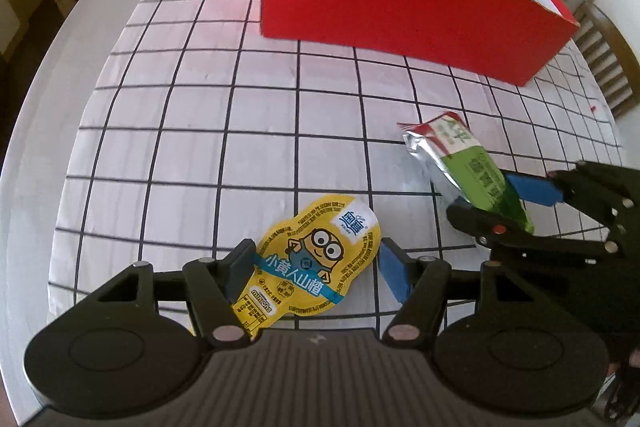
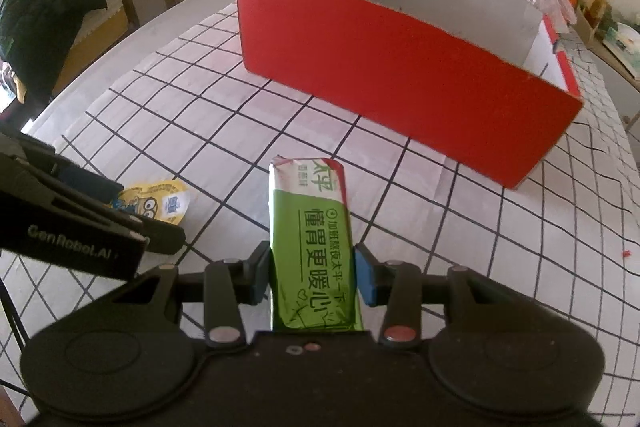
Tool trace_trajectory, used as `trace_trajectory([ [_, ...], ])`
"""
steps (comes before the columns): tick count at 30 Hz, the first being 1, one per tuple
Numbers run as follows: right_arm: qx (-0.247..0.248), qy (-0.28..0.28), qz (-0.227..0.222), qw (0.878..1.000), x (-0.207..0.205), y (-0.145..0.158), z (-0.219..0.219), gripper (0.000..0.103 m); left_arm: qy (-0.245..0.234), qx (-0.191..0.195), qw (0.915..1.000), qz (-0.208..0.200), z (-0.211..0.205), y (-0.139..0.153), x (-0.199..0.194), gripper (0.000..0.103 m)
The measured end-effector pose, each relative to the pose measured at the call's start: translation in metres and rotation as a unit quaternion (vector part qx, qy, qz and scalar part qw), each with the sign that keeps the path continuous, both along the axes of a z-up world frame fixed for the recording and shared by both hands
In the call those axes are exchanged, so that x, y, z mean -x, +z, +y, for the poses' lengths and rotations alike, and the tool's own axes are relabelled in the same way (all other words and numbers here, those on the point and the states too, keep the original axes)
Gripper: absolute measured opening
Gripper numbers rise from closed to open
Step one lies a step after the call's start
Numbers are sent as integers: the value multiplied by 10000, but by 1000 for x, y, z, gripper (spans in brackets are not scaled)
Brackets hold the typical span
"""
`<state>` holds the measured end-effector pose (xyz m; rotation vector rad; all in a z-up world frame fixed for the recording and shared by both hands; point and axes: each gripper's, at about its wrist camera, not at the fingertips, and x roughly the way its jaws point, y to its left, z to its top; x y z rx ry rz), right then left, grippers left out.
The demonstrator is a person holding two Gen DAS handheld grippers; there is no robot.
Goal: Organize snacks
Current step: 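Carry both snacks over the red box and open both tools to drop them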
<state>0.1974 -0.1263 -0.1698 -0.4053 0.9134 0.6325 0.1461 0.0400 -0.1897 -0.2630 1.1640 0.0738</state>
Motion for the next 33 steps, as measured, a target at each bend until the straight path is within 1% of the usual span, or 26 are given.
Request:
trace_trajectory([
  [5, 5, -106, -76, 9999, 9, 12, -3, 41, 222, 323, 9992, 46, 8, 3, 5, 66],
  [12, -95, -270, -188, 9994, 24, 34, -9, 41, 279, 407, 9986, -194, 10, 24, 15, 66],
  [23, -381, -451, -653, 9961, 35, 82, -12, 41, 287, 188, 9961, -812, 10, 80, 23, 66],
  [27, -466, -477, -806, 9945, 30, 97, -10, 41, 289, 118, 9946, -993, 10, 98, 19, 66],
  [33, -563, -553, -982, 9920, 12, 117, -7, 41, 264, 6, 9916, -1263, 8, 124, 2, 66],
])
